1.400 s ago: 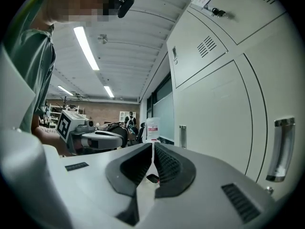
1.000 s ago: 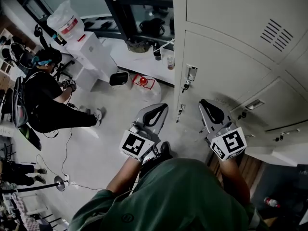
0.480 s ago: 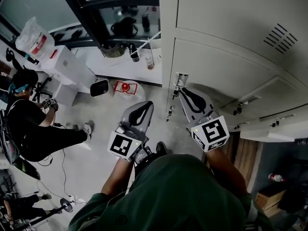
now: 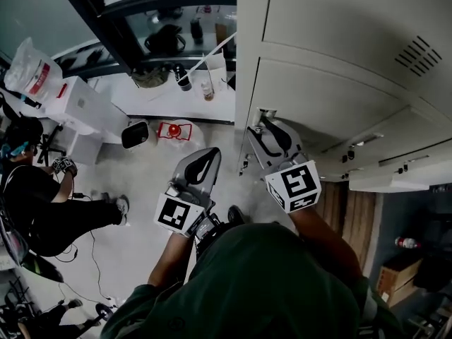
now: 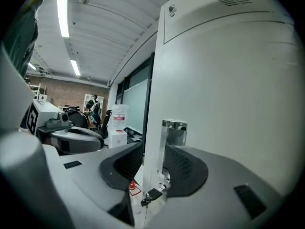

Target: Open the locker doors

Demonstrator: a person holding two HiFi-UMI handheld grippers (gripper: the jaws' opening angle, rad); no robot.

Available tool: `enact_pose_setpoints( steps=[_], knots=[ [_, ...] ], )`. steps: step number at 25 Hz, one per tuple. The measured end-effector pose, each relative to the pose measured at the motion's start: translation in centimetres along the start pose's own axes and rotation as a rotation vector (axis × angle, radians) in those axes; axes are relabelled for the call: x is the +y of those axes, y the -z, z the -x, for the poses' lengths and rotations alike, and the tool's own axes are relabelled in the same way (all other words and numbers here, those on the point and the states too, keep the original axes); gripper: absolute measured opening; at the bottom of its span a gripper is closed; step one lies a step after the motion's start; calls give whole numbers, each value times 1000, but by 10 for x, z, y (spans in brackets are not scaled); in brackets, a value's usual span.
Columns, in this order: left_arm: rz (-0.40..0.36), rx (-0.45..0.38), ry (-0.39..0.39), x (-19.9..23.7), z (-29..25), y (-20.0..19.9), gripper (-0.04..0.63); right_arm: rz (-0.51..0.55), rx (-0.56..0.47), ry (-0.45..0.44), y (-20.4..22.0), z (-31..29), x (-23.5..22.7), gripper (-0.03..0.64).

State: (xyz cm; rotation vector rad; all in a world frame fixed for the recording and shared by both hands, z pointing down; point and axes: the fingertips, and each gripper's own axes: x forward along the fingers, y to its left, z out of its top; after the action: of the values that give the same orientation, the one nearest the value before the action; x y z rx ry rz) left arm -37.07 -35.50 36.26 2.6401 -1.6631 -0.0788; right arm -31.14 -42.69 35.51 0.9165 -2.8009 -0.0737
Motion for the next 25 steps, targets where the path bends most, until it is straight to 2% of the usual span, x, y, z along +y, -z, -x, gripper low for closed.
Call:
enact_pose_setpoints(
  steps=[5, 6, 8, 9, 17, 25],
  knots=[
    [8, -6, 18, 0, -1, 2, 2, 13, 6, 33, 3, -9, -6, 115],
    [10, -4, 19, 0, -1, 2, 2, 20, 8, 44, 3, -8, -8, 102],
    [15, -2, 22, -1, -1, 3, 2, 33, 11, 51, 4, -3, -11, 30],
    [18, -1, 23, -1, -1, 4, 2, 37, 12, 45, 4, 0, -10, 25],
    [20, -7, 55, -18, -9, 7, 2, 18, 4, -72, 5, 28, 15, 25],
    [-15, -37, 100, -73, -18, -5, 3, 30, 10, -206, 10, 81, 43, 25]
  ],
)
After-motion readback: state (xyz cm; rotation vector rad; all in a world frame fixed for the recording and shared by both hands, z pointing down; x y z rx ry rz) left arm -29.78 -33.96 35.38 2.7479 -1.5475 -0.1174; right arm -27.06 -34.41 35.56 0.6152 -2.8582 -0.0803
